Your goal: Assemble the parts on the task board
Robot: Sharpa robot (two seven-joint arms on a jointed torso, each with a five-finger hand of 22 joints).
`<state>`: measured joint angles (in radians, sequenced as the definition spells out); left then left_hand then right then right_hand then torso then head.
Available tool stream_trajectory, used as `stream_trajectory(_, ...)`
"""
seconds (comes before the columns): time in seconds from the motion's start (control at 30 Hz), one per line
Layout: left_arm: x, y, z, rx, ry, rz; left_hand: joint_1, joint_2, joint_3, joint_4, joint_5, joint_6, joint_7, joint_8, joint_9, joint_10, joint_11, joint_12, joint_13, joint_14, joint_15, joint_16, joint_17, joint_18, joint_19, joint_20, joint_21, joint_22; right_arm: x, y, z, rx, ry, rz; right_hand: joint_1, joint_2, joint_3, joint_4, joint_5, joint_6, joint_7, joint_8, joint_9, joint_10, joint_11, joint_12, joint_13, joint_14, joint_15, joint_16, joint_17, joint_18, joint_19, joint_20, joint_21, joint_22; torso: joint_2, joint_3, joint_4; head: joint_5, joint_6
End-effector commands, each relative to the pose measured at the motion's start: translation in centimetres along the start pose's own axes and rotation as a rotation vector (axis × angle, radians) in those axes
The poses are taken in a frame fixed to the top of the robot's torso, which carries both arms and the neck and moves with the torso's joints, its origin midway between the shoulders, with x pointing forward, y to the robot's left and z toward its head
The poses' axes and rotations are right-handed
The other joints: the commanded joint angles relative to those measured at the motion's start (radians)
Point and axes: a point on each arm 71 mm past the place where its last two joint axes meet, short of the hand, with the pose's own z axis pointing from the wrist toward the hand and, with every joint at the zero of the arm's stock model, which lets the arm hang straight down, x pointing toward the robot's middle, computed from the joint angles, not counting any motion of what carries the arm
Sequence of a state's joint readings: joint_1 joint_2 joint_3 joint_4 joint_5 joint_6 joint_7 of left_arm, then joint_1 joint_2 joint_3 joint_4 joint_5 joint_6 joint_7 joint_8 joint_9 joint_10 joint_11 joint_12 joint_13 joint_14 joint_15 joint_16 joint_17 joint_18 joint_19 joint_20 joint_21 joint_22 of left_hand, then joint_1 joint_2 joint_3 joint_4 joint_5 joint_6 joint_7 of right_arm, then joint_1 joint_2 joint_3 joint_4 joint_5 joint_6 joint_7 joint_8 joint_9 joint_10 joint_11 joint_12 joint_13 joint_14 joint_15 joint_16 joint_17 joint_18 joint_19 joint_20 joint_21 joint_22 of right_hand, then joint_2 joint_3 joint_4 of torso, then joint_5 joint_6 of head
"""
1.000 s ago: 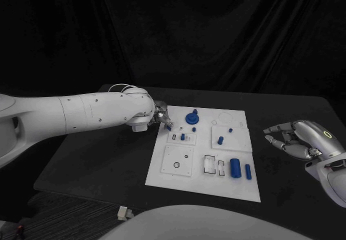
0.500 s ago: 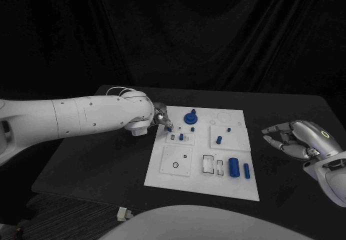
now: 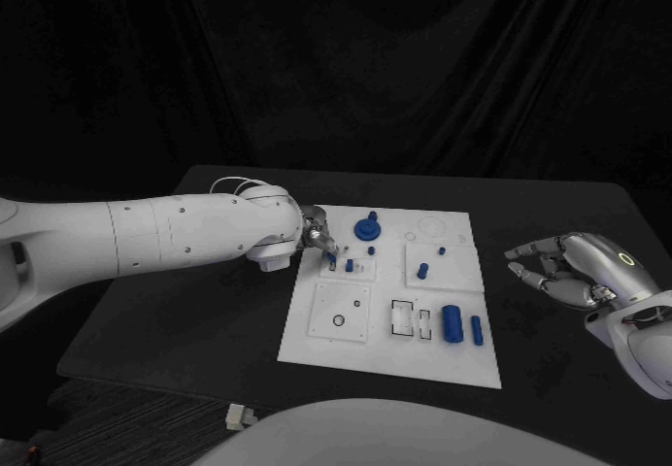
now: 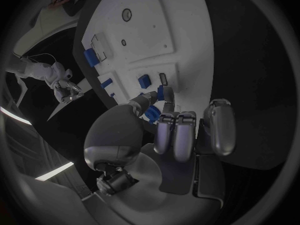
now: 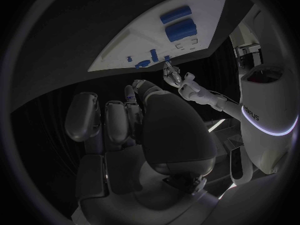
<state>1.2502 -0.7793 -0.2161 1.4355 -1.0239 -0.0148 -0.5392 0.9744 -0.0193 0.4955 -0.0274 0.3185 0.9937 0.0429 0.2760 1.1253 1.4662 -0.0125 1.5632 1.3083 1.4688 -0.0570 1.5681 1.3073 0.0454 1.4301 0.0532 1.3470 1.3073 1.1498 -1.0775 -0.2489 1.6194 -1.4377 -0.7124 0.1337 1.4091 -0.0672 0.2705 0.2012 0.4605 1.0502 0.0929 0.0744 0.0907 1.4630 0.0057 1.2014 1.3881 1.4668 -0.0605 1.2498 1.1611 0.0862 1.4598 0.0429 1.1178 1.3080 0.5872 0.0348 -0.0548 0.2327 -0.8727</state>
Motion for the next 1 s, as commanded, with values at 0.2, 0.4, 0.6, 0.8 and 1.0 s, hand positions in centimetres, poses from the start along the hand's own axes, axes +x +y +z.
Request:
stream_trajectory(0.2,0.3,0.0,0.1,-0.003,0.007,-0.004,-0.006,0.004,-0.001,0.007,-0.002,0.004,-0.003,-0.001,0.001,0.096,-0.010,-0.004,0.257,0.102,-0.007,0.003,0.263,0.009,0.003,-0.004,0.003,0.192,0.1,-0.1,-0.1,0.015,0.000,0.001,0.008,-0.003,0.005,-0.002,0.005,0.000,0.002,-0.004,-0.001,-0.001,-0.002,-0.004,-0.166,0.037,-0.006,-0.006,-0.001,-0.003,-0.001,-0.002,-0.005,0.153,0.000,0.0003,-0.0002,0.003,0.000)
stream_trajectory(0.4,0.5,0.0,0.1,-0.003,0.011,-0.004,-0.005,0.006,0.000,0.007,0.000,0.004,-0.003,-0.001,0.001,0.095,-0.010,-0.005,0.256,0.102,-0.007,0.003,0.263,0.009,0.003,-0.004,0.003,0.192,0.1,-0.1,-0.1,0.015,0.000,0.001,0.008,-0.003,0.005,-0.002,0.005,0.000,0.002,-0.004,-0.001,-0.001,-0.002,-0.004,-0.166,0.037,-0.006,-0.006,-0.001,-0.003,-0.001,-0.002,-0.005,0.153,-0.001,0.0003,-0.0006,0.006,0.000)
stream_trajectory(0.6,0.7,0.2,0.0,-0.005,0.017,-0.004,-0.005,0.007,-0.001,0.007,0.000,0.004,-0.003,-0.001,0.002,0.094,-0.010,-0.006,0.255,0.102,-0.007,0.003,0.263,0.009,0.002,-0.004,0.001,0.191,0.1,-0.1,-0.1,0.016,0.000,0.000,0.008,-0.003,0.005,-0.002,0.005,0.000,0.002,-0.004,-0.001,-0.001,-0.002,-0.004,-0.166,0.037,-0.006,-0.006,-0.001,-0.003,-0.001,-0.002,-0.005,0.153,-0.002,0.0000,-0.0008,0.006,0.000)
stream_trajectory(0.8,0.9,0.5,0.0,-0.010,0.024,-0.004,-0.005,0.008,-0.001,0.007,0.001,0.004,-0.003,-0.001,0.002,0.094,-0.010,-0.006,0.255,0.102,-0.007,0.003,0.263,0.009,0.002,-0.004,0.001,0.191,0.1,-0.1,-0.2,0.016,0.001,0.001,0.008,-0.003,0.005,-0.002,0.005,0.000,0.002,-0.004,-0.001,-0.001,-0.002,-0.004,-0.166,0.037,-0.006,-0.006,-0.001,-0.003,-0.001,-0.002,-0.005,0.153,-0.002,-0.0002,-0.0004,0.007,0.000)
stream_trajectory(1.0,1.2,0.7,0.0,-0.015,0.032,-0.004,-0.005,0.009,-0.001,0.008,0.001,0.004,-0.003,-0.001,0.002,0.093,-0.010,-0.007,0.255,0.102,-0.007,0.003,0.263,0.009,0.002,-0.004,0.001,0.191,0.1,-0.1,-0.2,0.018,0.002,0.001,0.008,-0.003,0.005,-0.002,0.005,0.000,0.002,-0.004,-0.001,-0.001,-0.002,-0.004,-0.166,0.037,-0.006,-0.006,-0.001,-0.003,-0.001,-0.002,-0.005,0.153,-0.001,-0.0002,-0.0007,0.005,0.000)
